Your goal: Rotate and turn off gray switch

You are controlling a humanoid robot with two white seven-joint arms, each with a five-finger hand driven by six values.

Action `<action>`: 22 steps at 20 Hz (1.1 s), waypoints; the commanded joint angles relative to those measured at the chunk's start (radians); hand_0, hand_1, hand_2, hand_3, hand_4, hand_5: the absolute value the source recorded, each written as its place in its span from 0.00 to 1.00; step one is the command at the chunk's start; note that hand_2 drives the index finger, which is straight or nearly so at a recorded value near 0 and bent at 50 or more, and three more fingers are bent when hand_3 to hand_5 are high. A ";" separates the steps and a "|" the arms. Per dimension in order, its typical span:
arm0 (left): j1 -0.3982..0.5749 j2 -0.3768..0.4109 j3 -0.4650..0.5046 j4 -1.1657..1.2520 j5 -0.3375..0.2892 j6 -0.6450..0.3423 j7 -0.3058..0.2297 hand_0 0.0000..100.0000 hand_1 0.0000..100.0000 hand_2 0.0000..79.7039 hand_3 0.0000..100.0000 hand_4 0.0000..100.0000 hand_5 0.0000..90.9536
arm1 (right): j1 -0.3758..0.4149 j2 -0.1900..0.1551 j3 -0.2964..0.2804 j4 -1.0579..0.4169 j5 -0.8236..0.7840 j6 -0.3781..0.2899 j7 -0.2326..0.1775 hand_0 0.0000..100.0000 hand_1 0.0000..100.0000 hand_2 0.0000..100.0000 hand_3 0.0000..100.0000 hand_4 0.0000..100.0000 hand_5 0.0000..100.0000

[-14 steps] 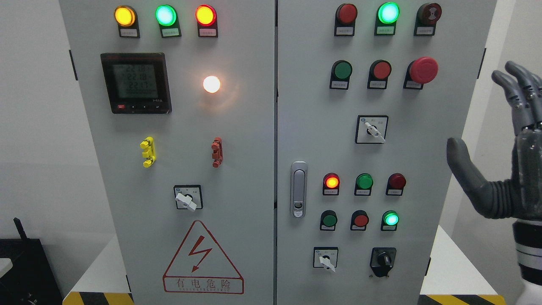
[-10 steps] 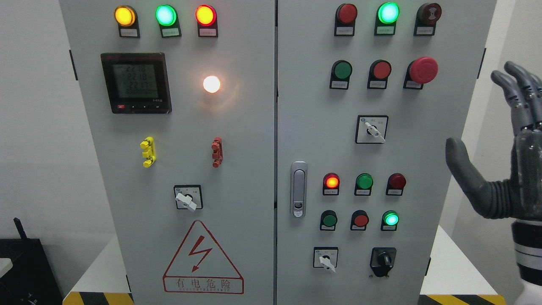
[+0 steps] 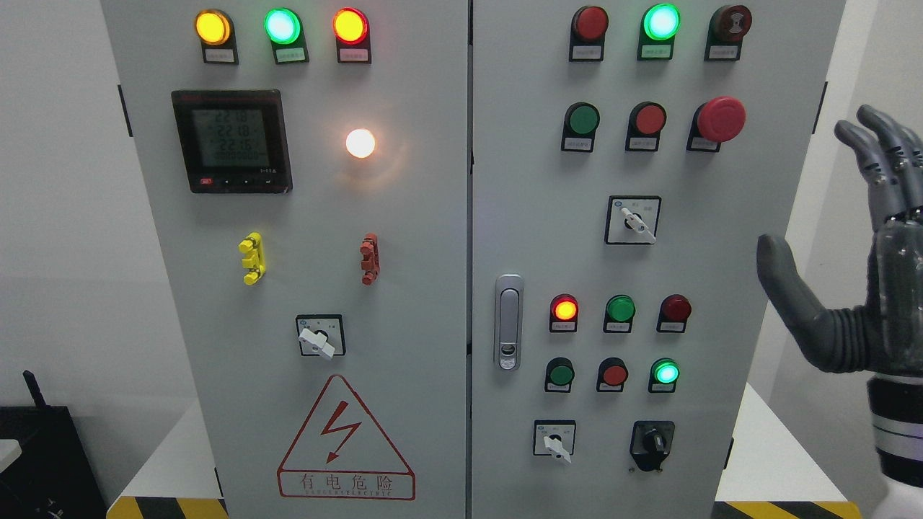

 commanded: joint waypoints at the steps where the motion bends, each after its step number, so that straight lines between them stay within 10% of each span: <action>1: -0.009 0.000 0.008 -0.026 0.020 0.001 -0.001 0.12 0.39 0.00 0.00 0.00 0.00 | 0.001 0.103 0.003 0.010 0.000 0.001 -0.007 0.33 0.25 0.20 0.29 0.33 0.16; 3: -0.009 0.000 0.008 -0.026 0.018 0.000 -0.001 0.12 0.39 0.00 0.00 0.00 0.00 | 0.002 0.124 0.009 0.018 0.000 0.002 -0.006 0.34 0.38 0.27 0.52 0.49 0.43; 8: -0.009 0.000 0.008 -0.026 0.020 0.000 -0.001 0.12 0.39 0.00 0.00 0.00 0.00 | 0.004 0.179 0.010 0.050 0.040 0.008 -0.004 0.31 0.44 0.35 0.66 0.66 0.75; 15: -0.009 0.000 0.008 -0.026 0.018 0.000 -0.001 0.12 0.39 0.00 0.00 0.00 0.00 | -0.004 0.205 0.033 0.081 0.040 0.071 -0.006 0.26 0.45 0.38 0.81 0.84 0.99; 22: -0.009 0.000 0.008 -0.026 0.020 0.001 -0.001 0.12 0.39 0.00 0.00 0.00 0.00 | -0.038 0.226 0.091 0.116 0.040 0.149 -0.004 0.24 0.45 0.42 0.88 0.90 1.00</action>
